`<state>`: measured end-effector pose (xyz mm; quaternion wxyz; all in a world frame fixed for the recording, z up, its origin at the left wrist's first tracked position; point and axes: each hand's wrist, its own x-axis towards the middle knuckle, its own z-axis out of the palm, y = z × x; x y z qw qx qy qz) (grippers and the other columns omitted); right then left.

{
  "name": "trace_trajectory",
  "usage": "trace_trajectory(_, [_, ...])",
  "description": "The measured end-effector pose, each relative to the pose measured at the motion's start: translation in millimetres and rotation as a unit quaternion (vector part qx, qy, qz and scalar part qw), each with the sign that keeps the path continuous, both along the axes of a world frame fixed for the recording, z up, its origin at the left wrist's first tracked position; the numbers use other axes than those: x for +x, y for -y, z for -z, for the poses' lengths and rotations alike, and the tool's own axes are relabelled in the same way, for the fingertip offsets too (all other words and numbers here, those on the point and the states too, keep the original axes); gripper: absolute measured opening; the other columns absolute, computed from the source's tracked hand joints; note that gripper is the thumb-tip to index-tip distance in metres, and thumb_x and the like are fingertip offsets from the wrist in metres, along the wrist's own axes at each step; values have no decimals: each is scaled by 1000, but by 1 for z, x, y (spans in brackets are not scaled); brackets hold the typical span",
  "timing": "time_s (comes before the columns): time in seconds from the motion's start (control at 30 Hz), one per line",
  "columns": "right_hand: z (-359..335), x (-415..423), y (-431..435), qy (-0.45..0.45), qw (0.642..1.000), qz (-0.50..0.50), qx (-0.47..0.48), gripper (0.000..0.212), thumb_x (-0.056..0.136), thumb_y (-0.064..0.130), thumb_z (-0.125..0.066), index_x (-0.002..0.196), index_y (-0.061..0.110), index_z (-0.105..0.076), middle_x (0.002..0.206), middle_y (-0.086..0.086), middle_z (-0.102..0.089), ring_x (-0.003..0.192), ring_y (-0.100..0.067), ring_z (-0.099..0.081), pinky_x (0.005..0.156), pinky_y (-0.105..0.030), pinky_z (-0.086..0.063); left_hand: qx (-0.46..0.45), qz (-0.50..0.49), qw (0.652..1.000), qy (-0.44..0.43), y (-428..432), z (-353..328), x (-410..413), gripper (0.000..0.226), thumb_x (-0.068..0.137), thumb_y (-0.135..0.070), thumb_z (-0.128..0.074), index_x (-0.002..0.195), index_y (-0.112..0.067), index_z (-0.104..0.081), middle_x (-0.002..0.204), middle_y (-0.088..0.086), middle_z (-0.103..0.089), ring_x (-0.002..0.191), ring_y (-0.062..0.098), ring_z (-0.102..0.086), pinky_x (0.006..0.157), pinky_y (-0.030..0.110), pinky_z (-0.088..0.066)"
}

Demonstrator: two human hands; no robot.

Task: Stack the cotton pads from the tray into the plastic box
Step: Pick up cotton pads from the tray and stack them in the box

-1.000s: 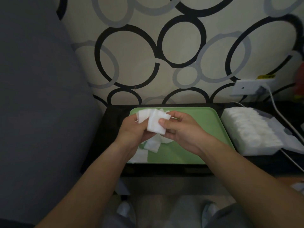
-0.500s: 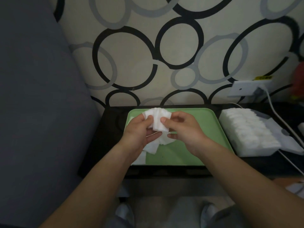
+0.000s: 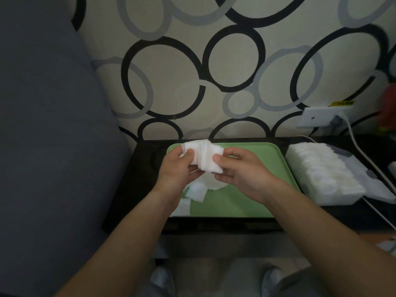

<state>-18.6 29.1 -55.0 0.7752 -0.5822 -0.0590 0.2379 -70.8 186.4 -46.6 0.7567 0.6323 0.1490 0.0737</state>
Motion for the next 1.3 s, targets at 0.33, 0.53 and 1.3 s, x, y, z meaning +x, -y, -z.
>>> trace_trajectory(0.33, [-8,6,17,114,993,-18,-7,20,93,3,-60,111,7,-69,111,-16,-70,100,-26,-68,89,-43,-57,119,-21,992,-25,-6,0,-1,16,101,-11,-55,106,-10,-70,100,8,-73,92,20,-71,68,22,-59])
trace_trajectory(0.53, [-3,6,13,164,981,-5,-99,17,84,1,-72,94,14,-73,95,-8,-75,87,-21,-72,76,-38,-60,118,70,990,-17,4,-5,-6,17,100,-16,-59,110,-14,-72,96,4,-78,86,16,-75,67,22,-60])
trace_trajectory(1.3, [15,8,-9,218,918,0,-331,15,98,28,-56,89,19,-64,79,2,-69,63,-13,-64,61,-27,-47,212,12,975,-57,-24,10,1,26,87,-6,-72,100,-27,-66,103,2,-70,96,21,-69,83,39,-61])
